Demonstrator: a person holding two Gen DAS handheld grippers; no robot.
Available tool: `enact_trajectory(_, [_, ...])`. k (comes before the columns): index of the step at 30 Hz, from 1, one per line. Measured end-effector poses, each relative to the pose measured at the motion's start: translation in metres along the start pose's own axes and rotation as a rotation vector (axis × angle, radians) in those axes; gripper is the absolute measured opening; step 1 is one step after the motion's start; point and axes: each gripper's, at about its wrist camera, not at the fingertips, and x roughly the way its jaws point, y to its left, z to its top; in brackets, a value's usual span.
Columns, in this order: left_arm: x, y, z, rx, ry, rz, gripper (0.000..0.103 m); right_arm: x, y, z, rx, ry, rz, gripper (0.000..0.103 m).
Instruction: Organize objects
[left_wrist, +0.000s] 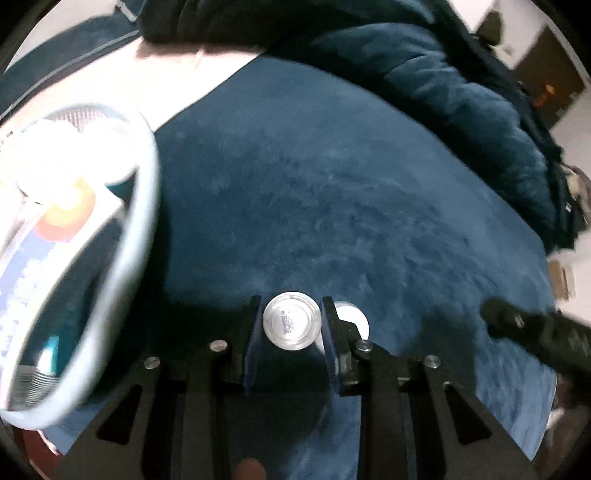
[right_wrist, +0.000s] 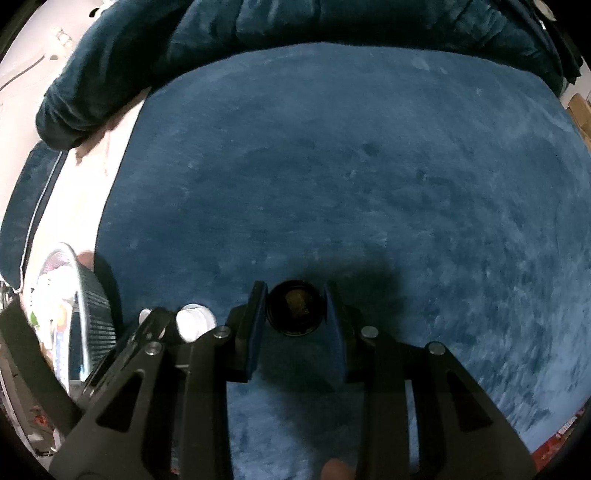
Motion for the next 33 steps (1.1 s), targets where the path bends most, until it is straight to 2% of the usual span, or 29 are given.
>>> enact_trajectory(3, [-0.024, 0.009, 0.0, 0.035, -0.024, -0.023, 0.03, -0.007, 0.01, -0.004, -0.009, -0.007, 0.023, 0.032])
enact_trajectory(10, [-0.087, 0.045, 0.018, 0.015, -0.102, -0.038, 0.031, -0.021, 0.05, -0.009, -0.058, -0.016, 0.085, 0.032])
enact_trajectory(18, [-0.148, 0.118, 0.052, -0.066, -0.138, 0.044, 0.031, -0.033, 0.121, -0.023, -0.195, -0.014, 0.191, 0.032])
enact_trajectory(21, [-0.165, 0.142, 0.06, -0.036, -0.134, 0.063, 0.031, -0.035, 0.145, -0.032, -0.245, -0.001, 0.235, 0.032])
enact_trajectory(25, [-0.168, 0.172, 0.057, 0.02, -0.089, 0.072, 0.031, -0.037, 0.175, -0.044, -0.304, 0.016, 0.287, 0.032])
enact_trajectory(27, [-0.164, 0.186, 0.051, -0.018, -0.096, 0.043, 0.031, -0.036, 0.189, -0.05, -0.329, 0.026, 0.314, 0.032])
enact_trajectory(29, [-0.155, 0.196, 0.051, -0.068, -0.069, 0.021, 0.031, -0.033, 0.201, -0.056, -0.387, 0.054, 0.349, 0.032])
enact_trajectory(33, [-0.152, 0.199, 0.05, -0.071, -0.076, 0.016, 0.031, -0.028, 0.224, -0.065, -0.39, 0.092, 0.408, 0.032])
